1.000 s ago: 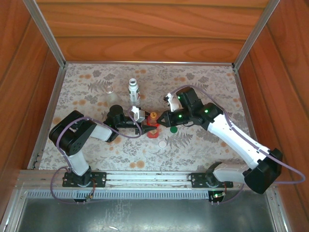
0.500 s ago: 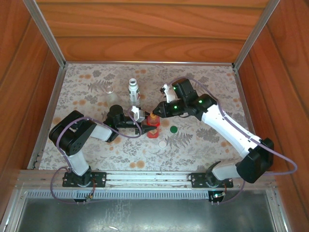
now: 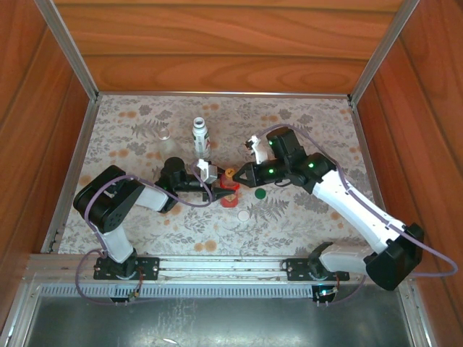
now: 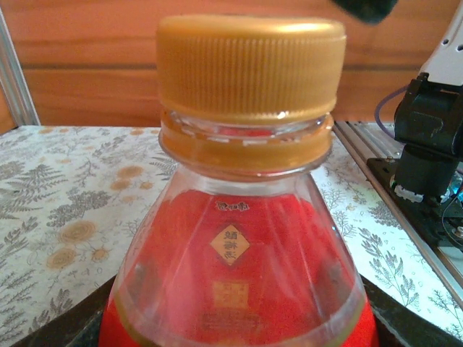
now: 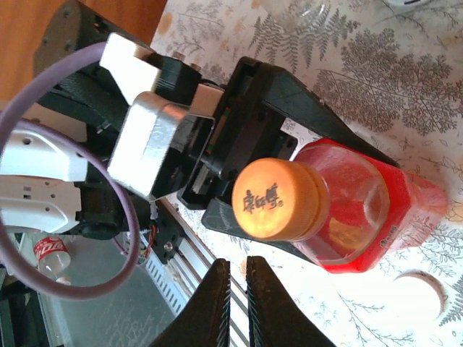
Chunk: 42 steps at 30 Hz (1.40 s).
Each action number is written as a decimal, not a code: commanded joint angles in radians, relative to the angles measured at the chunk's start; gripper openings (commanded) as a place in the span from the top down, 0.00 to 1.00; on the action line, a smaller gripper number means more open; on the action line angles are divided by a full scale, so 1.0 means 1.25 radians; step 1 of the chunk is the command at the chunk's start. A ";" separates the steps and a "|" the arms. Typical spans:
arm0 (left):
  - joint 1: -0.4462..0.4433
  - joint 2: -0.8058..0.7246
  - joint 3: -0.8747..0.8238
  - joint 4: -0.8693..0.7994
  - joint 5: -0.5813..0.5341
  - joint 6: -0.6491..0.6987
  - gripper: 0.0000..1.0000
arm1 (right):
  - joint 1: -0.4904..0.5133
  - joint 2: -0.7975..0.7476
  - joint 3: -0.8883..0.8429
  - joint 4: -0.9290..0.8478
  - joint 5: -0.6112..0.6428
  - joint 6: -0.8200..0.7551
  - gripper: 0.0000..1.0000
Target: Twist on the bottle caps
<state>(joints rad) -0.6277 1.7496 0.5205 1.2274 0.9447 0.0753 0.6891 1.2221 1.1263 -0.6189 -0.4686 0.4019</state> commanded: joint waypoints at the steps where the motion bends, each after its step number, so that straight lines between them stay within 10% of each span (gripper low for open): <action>1: -0.005 -0.002 -0.008 -0.040 0.020 -0.016 0.41 | 0.004 -0.033 -0.003 0.018 0.003 -0.074 0.74; 7: -0.006 -0.061 -0.006 -0.043 0.103 -0.081 0.41 | 0.003 -0.110 -0.027 0.044 -0.064 -0.427 0.36; 13: -0.008 -0.130 0.007 -0.062 0.183 -0.122 0.41 | 0.002 -0.115 -0.011 0.038 -0.136 -0.694 0.24; 42: -0.008 -0.250 -0.013 -0.206 0.142 -0.040 0.41 | 0.005 0.063 0.090 0.055 -0.249 -0.678 0.68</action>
<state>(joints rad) -0.6304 1.4559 0.5148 0.9855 1.1316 -0.0185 0.6933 1.3090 1.2217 -0.5751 -0.7753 -0.4728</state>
